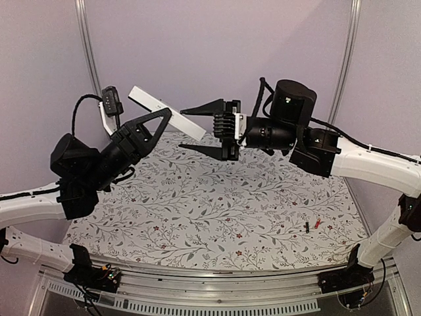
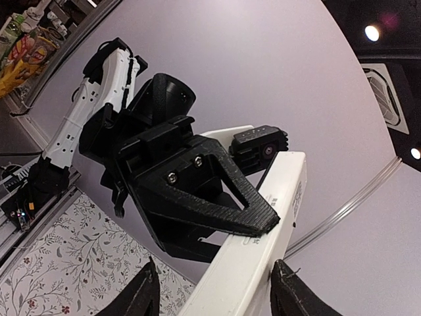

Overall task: Load the batteries into the remote control
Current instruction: Remove the battery cover from the remote control.

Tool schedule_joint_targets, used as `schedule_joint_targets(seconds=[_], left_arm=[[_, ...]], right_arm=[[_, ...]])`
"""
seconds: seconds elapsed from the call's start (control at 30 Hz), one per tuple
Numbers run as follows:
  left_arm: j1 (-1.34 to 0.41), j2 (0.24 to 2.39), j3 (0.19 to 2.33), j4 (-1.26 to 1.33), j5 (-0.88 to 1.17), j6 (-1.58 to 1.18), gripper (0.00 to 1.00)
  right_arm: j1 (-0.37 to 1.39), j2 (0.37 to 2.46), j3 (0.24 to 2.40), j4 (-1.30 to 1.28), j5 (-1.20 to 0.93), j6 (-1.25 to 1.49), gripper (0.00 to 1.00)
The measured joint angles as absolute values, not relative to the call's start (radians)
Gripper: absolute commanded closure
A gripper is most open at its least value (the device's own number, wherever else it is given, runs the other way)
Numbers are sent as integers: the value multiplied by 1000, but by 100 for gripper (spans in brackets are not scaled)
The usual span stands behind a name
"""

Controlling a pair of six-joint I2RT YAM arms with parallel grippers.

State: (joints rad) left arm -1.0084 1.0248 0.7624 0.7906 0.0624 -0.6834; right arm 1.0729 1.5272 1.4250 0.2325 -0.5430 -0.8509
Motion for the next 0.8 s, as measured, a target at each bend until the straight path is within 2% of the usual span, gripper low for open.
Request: schedule_joint_targets(seconds=[0.07,0.23,0.47,0.57,0.63,0.67,0.7,0.73,0.8], left_arm=[[-1009,1031,764,793,68,-686,100],[-1009,1035,770,826,56,-697,100],[-1009,1034,770,862,49,-708,100],[-1009,1034,770,860,44,-708,100],[-1009,1029,770,854,41,-707,100],[-1009,1026,770,850,40,-706,100],[-1009,1022,770,846,39,-704,100],[-1009,1018,770,840,39,-702,100],[-1009,1010,770,825,40,-698,100]], right_arm=[[1078,1529,1433,239,-533,-860,58],[1084,1529,1446,272,-493,-862,67],[1095,1529,1470,268,-439,-855,85],[1097,1529,1475,255,-424,-854,100],[1100,1529,1479,246,-412,-850,100],[1100,1528,1480,242,-402,-849,91],[1102,1528,1480,241,-394,-847,75],[1103,1527,1480,239,-387,-846,64],[1107,1526,1480,232,-371,-842,47]])
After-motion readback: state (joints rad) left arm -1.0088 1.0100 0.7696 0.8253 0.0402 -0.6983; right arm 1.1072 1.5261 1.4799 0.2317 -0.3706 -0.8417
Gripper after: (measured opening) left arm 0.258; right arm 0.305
